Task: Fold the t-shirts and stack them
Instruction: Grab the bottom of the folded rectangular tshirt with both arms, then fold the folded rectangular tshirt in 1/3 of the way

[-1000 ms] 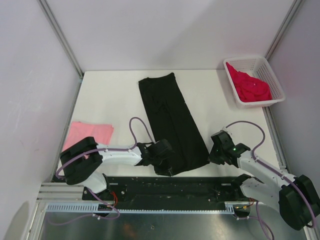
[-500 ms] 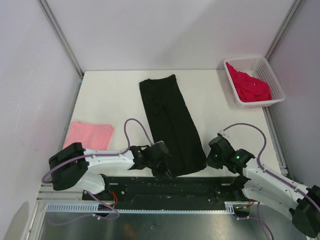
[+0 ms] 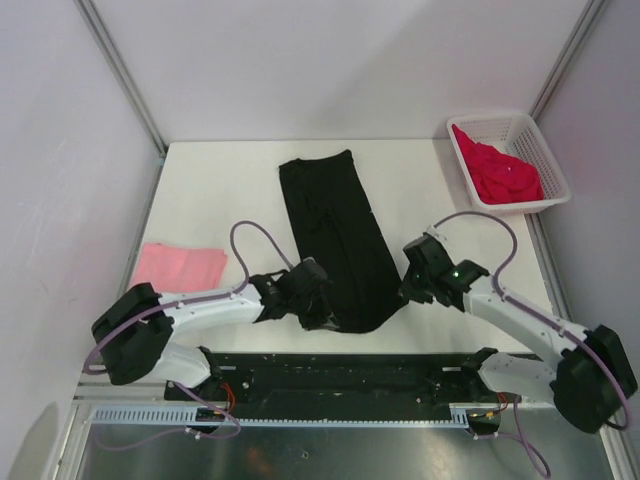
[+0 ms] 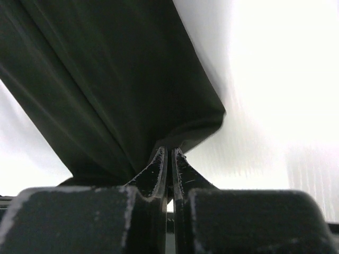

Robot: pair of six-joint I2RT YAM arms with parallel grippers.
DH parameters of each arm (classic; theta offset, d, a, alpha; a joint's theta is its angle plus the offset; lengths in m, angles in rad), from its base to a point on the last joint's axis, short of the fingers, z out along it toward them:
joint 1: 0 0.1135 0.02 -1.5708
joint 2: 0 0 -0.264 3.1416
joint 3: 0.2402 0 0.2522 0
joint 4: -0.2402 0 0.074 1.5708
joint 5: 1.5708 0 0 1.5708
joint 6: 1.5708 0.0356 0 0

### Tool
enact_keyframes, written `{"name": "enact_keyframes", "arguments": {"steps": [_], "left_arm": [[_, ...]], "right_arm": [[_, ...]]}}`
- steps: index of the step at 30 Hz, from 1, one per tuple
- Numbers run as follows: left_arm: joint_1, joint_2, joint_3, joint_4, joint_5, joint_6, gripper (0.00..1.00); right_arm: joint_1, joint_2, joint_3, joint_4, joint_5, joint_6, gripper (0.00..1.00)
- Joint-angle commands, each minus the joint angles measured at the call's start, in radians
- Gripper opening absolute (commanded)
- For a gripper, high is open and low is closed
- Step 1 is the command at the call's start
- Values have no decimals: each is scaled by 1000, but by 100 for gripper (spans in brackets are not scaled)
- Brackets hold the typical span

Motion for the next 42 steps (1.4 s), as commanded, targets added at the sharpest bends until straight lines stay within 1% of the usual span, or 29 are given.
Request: {"name": "enact_keyframes", "arguments": {"steps": [1,10,15,24,31,42], "left_arm": [[88,46,102,6,-18,92,0],[245,178,223,7,-2,172,0],[337,250,307,7,6,211,0],[467,363,439,7,19,264,0],[547,434,520,6,31,306,0],[619,498,568,6,37,335,0]], "right_arm": [[-55,120,131,105,-14,-86,0],[-142,381,313,227,-78,-148,0],[-168,512,423,301,-98,-166,0],[-213,734,613,382,-130,-177,0],[-246,844,728,391,-151,-178,0],[-257,936,832,362,-160,-187,0]]}}
